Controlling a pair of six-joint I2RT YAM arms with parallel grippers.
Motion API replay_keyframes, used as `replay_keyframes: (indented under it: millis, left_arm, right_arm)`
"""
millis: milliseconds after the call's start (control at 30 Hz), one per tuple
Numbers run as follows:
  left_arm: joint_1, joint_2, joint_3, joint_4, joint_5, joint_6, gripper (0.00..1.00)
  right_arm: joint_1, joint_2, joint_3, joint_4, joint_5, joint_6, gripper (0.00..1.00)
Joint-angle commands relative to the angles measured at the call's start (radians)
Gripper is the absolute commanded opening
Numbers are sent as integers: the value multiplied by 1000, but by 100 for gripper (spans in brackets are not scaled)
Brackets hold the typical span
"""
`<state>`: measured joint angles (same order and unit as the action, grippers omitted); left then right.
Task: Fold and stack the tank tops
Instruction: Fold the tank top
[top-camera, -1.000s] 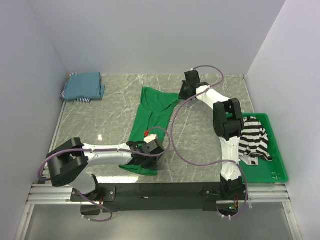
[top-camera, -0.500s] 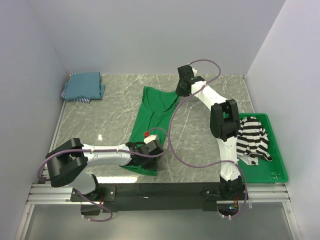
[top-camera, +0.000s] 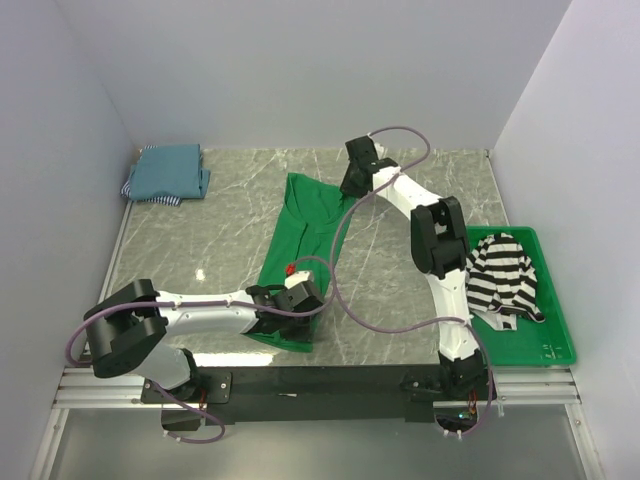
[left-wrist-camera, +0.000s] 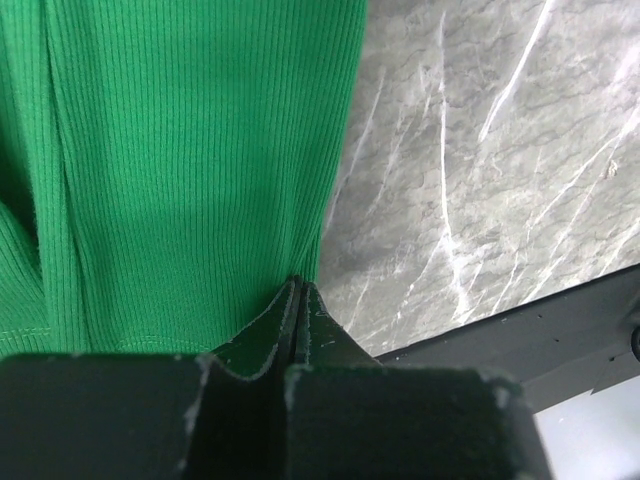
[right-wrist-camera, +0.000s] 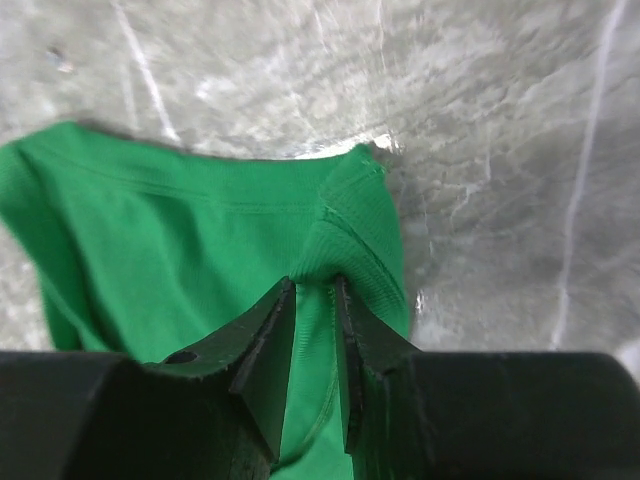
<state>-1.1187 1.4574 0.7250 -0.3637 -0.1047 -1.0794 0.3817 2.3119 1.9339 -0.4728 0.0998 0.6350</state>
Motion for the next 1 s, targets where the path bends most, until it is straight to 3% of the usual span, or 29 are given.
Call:
replay_keyframes:
  millis: [0, 367, 567, 633, 767, 967]
  left_arm:
    - [0, -26, 2, -1, 8, 21, 1]
    - [-1, -3, -7, 51, 37, 25, 1]
    - [-1, 49, 109, 60, 46, 79, 1]
    - [0, 72, 155, 57, 43, 105, 5]
    - [23, 119, 319, 34, 39, 136, 25]
    - [134, 113, 415, -41, -9, 104, 38]
  right_arm:
    - [2, 37, 56, 28, -15, 31, 30]
    - [-38, 135, 135, 17, 5, 88, 29]
    - [-86, 202, 261, -15, -2, 77, 30]
    - [-98, 230, 315, -20, -27, 71, 30]
    - [-144, 257, 369, 3, -97, 68, 34]
    - [-179, 241, 356, 137, -311, 45, 47]
